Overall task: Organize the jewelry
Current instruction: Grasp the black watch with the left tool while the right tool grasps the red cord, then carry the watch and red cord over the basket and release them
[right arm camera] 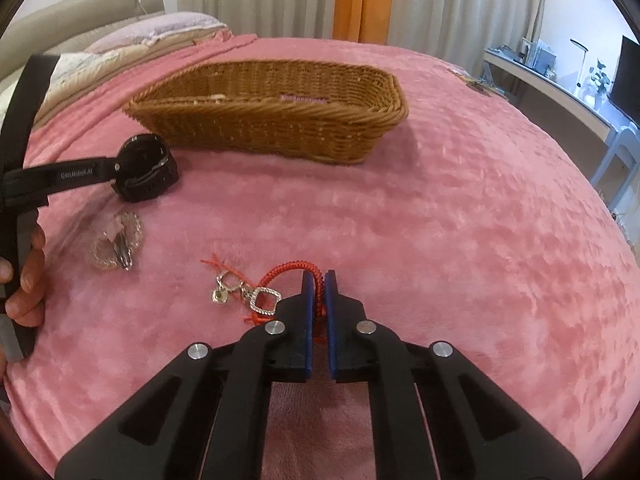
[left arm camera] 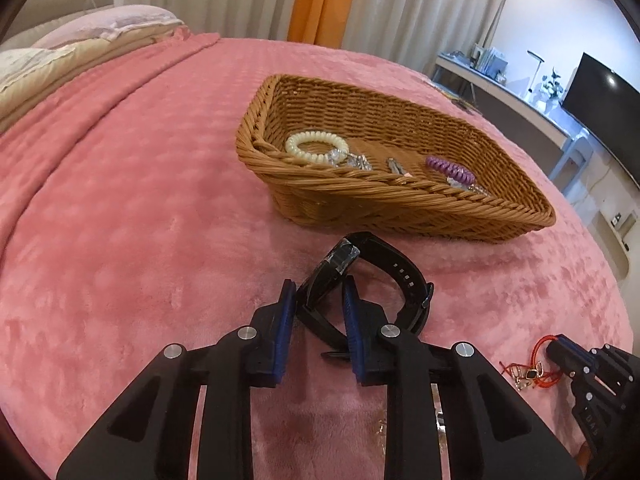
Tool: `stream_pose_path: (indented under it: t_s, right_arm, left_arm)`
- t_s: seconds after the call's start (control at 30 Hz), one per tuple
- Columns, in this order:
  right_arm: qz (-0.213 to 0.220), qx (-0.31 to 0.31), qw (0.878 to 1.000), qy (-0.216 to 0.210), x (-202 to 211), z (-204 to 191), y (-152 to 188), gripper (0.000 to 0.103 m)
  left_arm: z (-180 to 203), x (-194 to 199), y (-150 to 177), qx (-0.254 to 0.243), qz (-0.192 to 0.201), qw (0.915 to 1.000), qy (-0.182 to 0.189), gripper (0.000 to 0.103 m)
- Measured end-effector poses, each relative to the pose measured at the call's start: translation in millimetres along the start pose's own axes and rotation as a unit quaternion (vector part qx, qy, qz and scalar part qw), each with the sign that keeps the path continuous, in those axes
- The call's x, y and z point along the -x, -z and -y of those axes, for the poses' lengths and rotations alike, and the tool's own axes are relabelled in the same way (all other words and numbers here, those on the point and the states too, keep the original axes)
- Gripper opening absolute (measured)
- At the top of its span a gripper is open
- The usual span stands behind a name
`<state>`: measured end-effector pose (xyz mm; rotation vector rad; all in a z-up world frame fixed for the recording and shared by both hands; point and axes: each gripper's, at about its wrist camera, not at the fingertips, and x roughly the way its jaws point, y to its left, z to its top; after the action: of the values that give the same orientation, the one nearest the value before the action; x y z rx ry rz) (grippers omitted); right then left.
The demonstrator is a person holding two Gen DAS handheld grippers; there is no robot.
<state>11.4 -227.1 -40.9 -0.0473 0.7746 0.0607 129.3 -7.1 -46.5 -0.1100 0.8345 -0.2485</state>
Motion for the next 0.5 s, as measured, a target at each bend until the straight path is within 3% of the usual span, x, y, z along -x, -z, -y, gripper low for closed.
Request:
stream_pose_path:
  t_s: [0.5]
  right_arm:
    - [0.094,-0.044,0.994,-0.045,36,19,-4,0.004]
  left_arm:
    - [4,39,7,-0.007,0.081,0.9962,0.030,0.022]
